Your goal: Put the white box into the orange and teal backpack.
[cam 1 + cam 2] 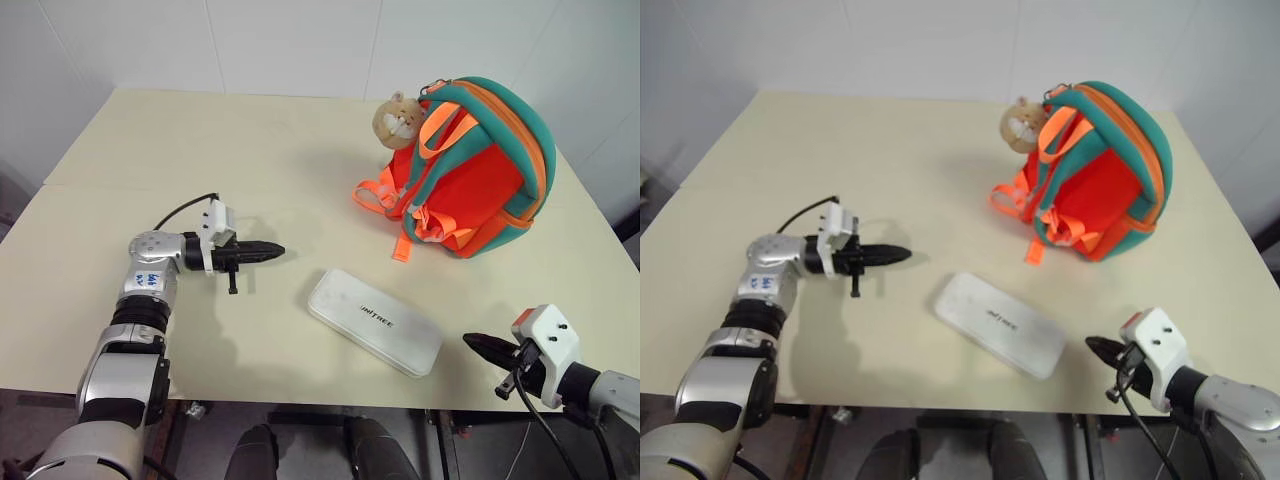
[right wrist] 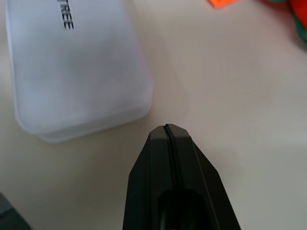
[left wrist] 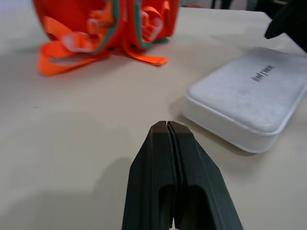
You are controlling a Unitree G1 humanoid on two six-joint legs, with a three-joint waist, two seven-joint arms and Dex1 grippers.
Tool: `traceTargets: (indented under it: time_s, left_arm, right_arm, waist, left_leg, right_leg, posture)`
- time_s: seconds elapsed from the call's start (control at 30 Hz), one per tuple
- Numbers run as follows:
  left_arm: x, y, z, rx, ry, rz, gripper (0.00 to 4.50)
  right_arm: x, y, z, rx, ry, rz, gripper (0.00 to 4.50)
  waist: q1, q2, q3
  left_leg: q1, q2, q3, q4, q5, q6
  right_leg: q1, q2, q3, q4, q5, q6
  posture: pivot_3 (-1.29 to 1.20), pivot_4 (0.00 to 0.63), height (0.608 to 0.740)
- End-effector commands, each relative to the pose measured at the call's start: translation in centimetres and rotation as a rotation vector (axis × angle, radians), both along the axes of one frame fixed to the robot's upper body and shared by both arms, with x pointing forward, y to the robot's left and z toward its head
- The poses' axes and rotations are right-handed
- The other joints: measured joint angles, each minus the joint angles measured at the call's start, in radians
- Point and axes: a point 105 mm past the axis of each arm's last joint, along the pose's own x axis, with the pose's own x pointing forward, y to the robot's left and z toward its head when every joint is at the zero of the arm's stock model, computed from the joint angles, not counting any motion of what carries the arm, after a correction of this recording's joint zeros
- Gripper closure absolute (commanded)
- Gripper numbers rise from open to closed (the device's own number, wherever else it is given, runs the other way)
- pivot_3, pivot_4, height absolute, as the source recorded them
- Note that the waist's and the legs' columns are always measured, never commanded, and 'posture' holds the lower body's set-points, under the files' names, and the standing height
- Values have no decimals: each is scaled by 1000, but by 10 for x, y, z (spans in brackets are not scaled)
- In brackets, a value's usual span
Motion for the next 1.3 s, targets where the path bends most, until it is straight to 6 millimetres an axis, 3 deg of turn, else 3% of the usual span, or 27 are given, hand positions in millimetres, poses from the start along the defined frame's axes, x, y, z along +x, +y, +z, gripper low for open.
traceTargets:
  time_s: [0.03, 0.37, 0.83, 1.03, 1.3]
  left_arm:
    - [-1, -8, -4, 43, 27, -36, 4471]
    - [-7, -37, -16, 56, 71, -127, 4471]
    - [-13, -47, -24, 59, 78, -172, 4471]
    - [-21, -42, -23, 82, 74, -185, 4471]
    - [-39, -20, -23, 131, 90, -150, 4471]
  right_arm:
    - [-2, 7, 5, -23, -17, 27, 4500]
    - [-1, 18, -12, -66, 50, 77, 4500]
    - [10, 44, -6, -23, 7, 161, 4500]
    - [15, 51, -2, -18, -16, 202, 4500]
    - [29, 61, 1, -15, -46, 270, 4500]
  waist:
    - [0, 0, 0]
    - [4, 0, 0]
    - [4, 0, 0]
    - [1, 0, 0]
    - [0, 0, 0]
  left_leg:
    - [0, 0, 0, 0, 0, 0]
    - [0, 0, -1, 0, 0, 0]
    - [-1, 0, -1, 0, 0, 0]
    - [0, 0, -1, 0, 0, 0]
    - [0, 0, -1, -1, 0, 0]
  right_leg:
    - [0, 0, 0, 0, 0, 0]
    - [0, 0, 0, -1, 0, 0]
    - [1, 0, 0, -3, 0, 1]
    - [1, 0, 0, -3, 0, 1]
    - [1, 0, 0, -2, 0, 0]
  posture:
    - [0, 150, 740]
    - [0, 150, 740]
    - [0, 150, 740]
    - [0, 150, 740]
    - [0, 150, 740]
